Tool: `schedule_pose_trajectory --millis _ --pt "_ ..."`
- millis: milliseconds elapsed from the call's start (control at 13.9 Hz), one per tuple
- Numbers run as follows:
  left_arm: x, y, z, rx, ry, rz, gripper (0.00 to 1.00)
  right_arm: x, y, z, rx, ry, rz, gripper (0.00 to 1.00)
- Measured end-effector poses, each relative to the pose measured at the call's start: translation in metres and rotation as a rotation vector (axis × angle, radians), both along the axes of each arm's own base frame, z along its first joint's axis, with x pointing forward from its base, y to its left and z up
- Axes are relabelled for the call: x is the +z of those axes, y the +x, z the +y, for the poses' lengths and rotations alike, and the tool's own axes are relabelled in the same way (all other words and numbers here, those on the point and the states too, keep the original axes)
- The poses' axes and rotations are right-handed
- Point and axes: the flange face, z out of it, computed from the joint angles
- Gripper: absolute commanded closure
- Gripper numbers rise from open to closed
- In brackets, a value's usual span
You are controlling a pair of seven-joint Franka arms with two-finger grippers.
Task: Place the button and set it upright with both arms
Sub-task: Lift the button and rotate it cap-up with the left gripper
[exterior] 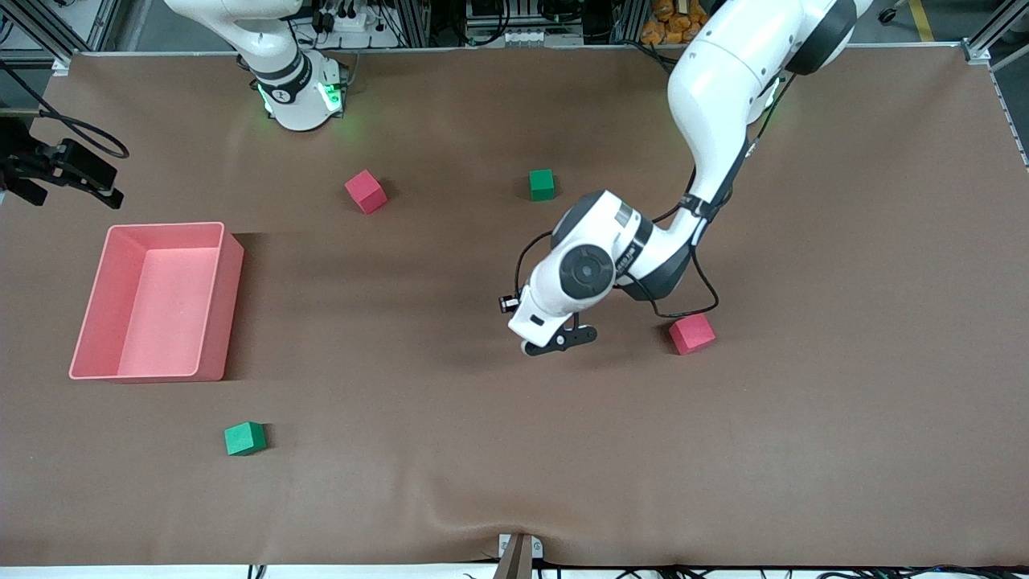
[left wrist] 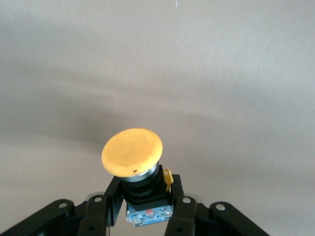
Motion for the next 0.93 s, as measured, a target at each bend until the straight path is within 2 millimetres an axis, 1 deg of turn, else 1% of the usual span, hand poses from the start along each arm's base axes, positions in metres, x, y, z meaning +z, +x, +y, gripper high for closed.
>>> schedule_pose_trajectory --millis 144,216,432,575,719,935 --pt "0.005 -0.012 -0.023 0.003 0.031 -0.095 1.00 0.000 0.000 -0.001 -0.001 0.000 0.000 0.00" --pt "0.004 -0.025 -0.038 -0.006 0.076 -0.165 1.00 0.000 0.000 -0.001 -0.002 0.000 0.001 0.00" --pt "-0.006 -0.079 -0.090 -0.013 0.211 -0.355 1.00 -0.001 0.000 -0.001 -0.002 0.000 0.001 0.00" --pt "-0.010 -0.103 -0.112 -0.014 0.216 -0.429 1.00 -0.001 0.000 -0.001 -0.002 0.000 0.002 0.00" --pt "-0.022 -0.120 -0.128 -0.021 0.228 -0.543 1.00 -0.001 0.000 -0.001 -0.002 0.000 0.002 0.00" --pt "-0.058 -0.145 -0.145 -0.042 0.246 -0.726 1.00 -0.001 0.000 -0.001 -0.001 0.000 0.003 0.00"
